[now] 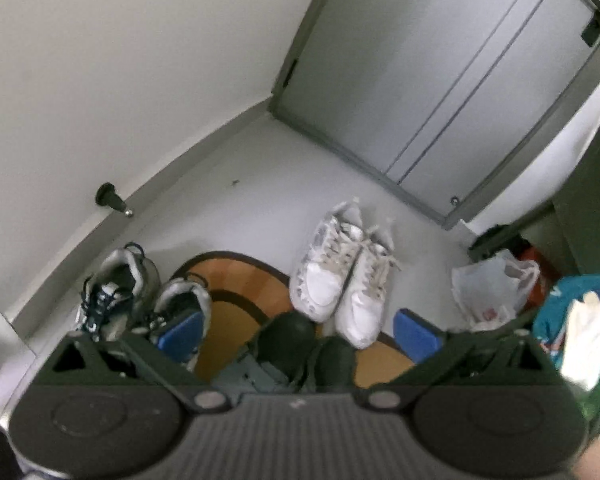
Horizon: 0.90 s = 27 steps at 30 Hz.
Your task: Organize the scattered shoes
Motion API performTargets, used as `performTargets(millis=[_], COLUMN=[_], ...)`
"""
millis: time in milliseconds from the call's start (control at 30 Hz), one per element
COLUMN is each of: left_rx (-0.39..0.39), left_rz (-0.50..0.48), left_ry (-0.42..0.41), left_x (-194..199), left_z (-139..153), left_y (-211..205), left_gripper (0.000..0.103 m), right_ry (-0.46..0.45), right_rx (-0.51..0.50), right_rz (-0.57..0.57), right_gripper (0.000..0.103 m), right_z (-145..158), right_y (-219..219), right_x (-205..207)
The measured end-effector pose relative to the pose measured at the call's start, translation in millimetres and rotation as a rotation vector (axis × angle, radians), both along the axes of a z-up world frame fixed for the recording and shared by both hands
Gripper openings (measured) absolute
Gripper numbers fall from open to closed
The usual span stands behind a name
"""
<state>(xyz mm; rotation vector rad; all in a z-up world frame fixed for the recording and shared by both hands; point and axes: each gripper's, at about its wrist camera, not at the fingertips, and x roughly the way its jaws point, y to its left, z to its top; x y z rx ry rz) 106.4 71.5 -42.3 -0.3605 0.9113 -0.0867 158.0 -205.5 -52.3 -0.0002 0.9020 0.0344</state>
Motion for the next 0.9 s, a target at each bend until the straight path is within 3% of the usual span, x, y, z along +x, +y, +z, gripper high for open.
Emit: performTargets(millis=[167, 300, 400, 500, 800, 900], left_rx=[-0.022, -0.034, 0.019, -0.002, 0.008, 0.049], left_rz=[0.025, 0.052, 0.065, 0.079, 0.122, 0.109], left_ry=[0.025, 0.042, 0.04, 0.076, 0.016, 0.022], left_x=[8.3, 14.1, 15.9, 17.2, -14.2, -26.1], left_z=[-18.0, -32.1, -43.4, -55.0, -45.5, -50.1], left_y=[26.2, 47.3, 53.4, 66.2, 103.4, 114.3], left_gripper=[0.102, 0.102, 0.102, 0.102, 0.102, 0.102], right_ry=[-0.021, -0.025, -0.017, -0.003, 0.054, 0.067], right_rx=[0.03, 0.089, 0.083, 0.085, 0.063, 0.05], right_rz=[-0.048, -0.066, -0.056, -0.047, -0.093, -0.113], right_gripper=[0.095, 0.095, 0.094, 0.094, 0.094, 0.094], right_z=[22.6, -8.1, -32.7, -43.9, -76.9, -87.1], right_y=[8.2, 16.7, 22.6, 27.5, 36.3, 37.8], right_x=[38.9, 80.5, 112.0, 133.8, 200.5, 213.9])
